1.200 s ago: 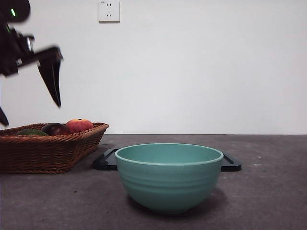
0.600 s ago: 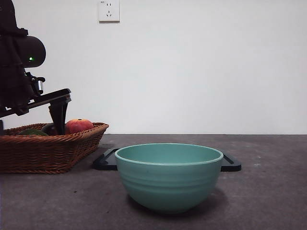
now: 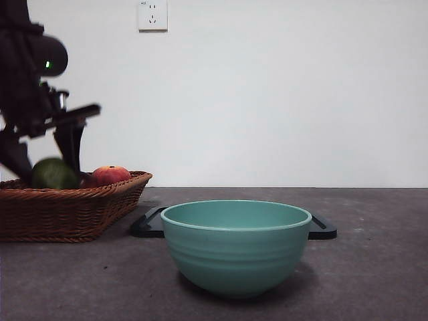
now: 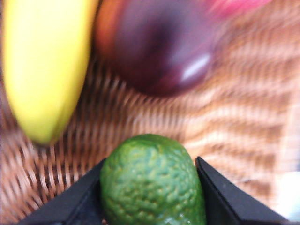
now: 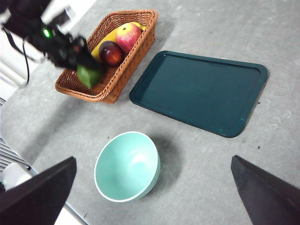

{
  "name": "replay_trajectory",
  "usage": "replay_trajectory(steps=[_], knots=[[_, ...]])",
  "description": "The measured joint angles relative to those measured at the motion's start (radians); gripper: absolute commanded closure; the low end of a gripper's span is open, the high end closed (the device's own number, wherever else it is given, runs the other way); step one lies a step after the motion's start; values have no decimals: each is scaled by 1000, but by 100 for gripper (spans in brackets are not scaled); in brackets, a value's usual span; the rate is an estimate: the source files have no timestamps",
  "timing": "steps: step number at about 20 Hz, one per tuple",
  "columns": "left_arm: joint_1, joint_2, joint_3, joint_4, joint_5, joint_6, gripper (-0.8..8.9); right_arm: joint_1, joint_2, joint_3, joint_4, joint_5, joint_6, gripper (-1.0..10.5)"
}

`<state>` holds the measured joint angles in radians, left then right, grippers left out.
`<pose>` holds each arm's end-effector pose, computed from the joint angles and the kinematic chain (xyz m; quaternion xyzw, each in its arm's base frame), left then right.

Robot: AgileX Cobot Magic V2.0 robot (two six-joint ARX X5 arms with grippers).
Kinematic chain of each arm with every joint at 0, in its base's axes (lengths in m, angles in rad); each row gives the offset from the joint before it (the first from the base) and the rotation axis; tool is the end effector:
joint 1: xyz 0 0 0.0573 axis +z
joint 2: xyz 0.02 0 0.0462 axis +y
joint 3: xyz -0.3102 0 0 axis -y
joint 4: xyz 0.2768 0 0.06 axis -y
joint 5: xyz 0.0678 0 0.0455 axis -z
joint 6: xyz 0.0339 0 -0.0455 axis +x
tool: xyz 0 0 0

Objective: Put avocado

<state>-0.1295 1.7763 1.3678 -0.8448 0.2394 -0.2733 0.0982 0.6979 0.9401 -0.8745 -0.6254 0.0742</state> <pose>0.3883 -0.0587 0.2566 -0.1404 0.6003 -0.0674 0.7844 0.1110 0.0309 0.3712 0.1139 0.3124 0.3251 0.8853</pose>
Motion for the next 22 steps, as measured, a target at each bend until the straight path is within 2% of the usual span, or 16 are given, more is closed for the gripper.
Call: replay_trajectory(steps=[4, 7, 9, 13, 17, 22], knots=[[-24, -127, 75, -88, 15, 25, 720, 0, 0, 0, 0, 0, 0, 389], [-89, -249, 84, -145, 101, 34, 720, 0, 0, 0, 0, 0, 0, 389], [-158, -294, 84, -198, 134, 52, 720, 0, 0, 0, 0, 0, 0, 389], [-326, -312, 84, -258, 134, 81, 720, 0, 0, 0, 0, 0, 0, 389], [-484, -304, 84, -212, 134, 85, 723, 0, -11, 0, -19, -3, 0, 389], [-616, -238, 84, -149, 134, 85, 724, 0, -49, 0, -64, -3, 0, 388]])
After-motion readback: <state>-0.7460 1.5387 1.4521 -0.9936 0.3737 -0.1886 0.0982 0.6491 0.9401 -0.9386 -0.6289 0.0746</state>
